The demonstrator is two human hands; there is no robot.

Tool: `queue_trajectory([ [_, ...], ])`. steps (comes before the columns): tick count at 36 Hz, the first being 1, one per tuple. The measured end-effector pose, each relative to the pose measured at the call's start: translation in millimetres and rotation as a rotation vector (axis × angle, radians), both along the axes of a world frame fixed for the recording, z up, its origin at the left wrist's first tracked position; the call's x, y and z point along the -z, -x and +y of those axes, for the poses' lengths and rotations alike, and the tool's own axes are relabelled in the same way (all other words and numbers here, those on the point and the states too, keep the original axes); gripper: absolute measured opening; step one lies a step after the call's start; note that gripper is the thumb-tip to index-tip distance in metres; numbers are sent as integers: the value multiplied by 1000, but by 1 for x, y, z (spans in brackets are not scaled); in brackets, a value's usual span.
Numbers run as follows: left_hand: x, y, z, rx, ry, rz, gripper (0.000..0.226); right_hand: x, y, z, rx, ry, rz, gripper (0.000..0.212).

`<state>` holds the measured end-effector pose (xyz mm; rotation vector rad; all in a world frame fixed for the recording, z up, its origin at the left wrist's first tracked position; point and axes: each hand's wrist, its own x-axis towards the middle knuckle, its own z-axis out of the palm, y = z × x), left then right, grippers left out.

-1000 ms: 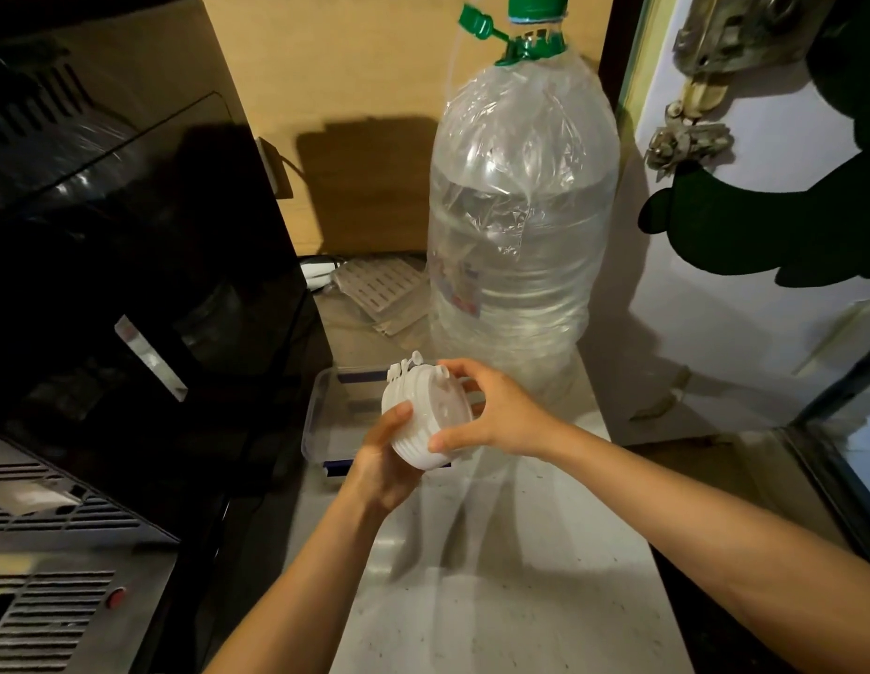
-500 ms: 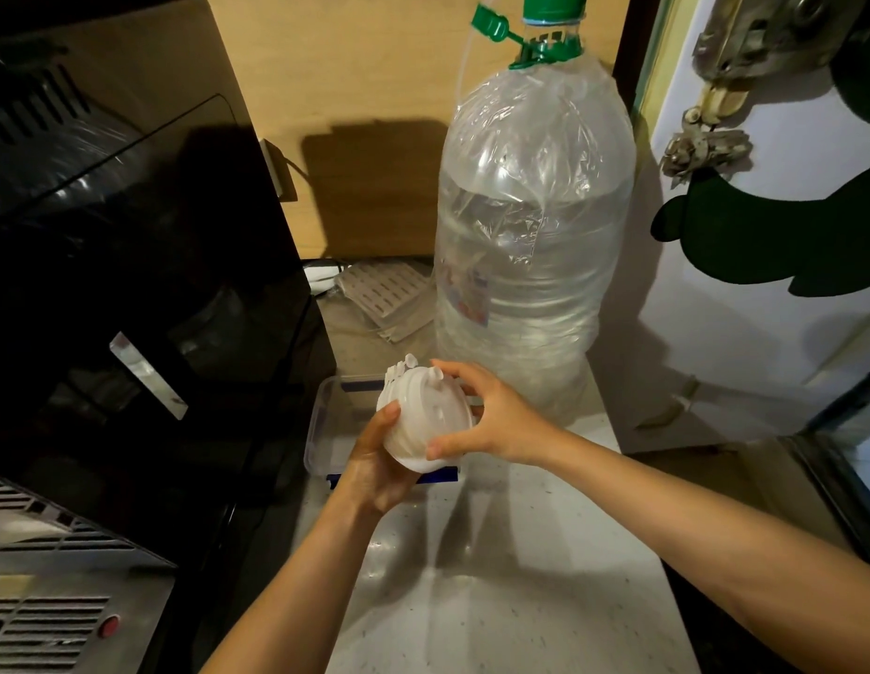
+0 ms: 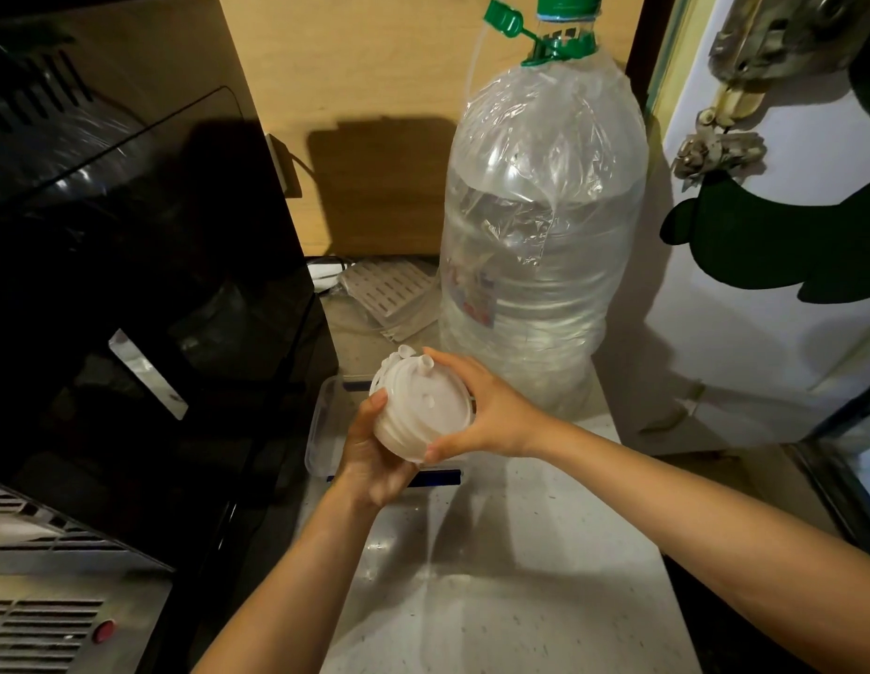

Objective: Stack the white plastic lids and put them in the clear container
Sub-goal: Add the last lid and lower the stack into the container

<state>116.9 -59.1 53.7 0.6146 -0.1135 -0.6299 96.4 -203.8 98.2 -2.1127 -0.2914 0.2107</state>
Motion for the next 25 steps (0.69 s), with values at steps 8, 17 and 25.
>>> queue_trajectory([
  [8, -6, -7, 4, -16, 29, 7, 68, 1, -14, 5, -43, -42, -49, 97],
  [17, -5, -18, 9, -103, -13, -34, 61, 11, -30, 13, -31, 36, -117, 101],
  [25, 2, -30, 18, -155, -309, 20, 55, 27, -45, 14, 29, 79, -153, 104],
])
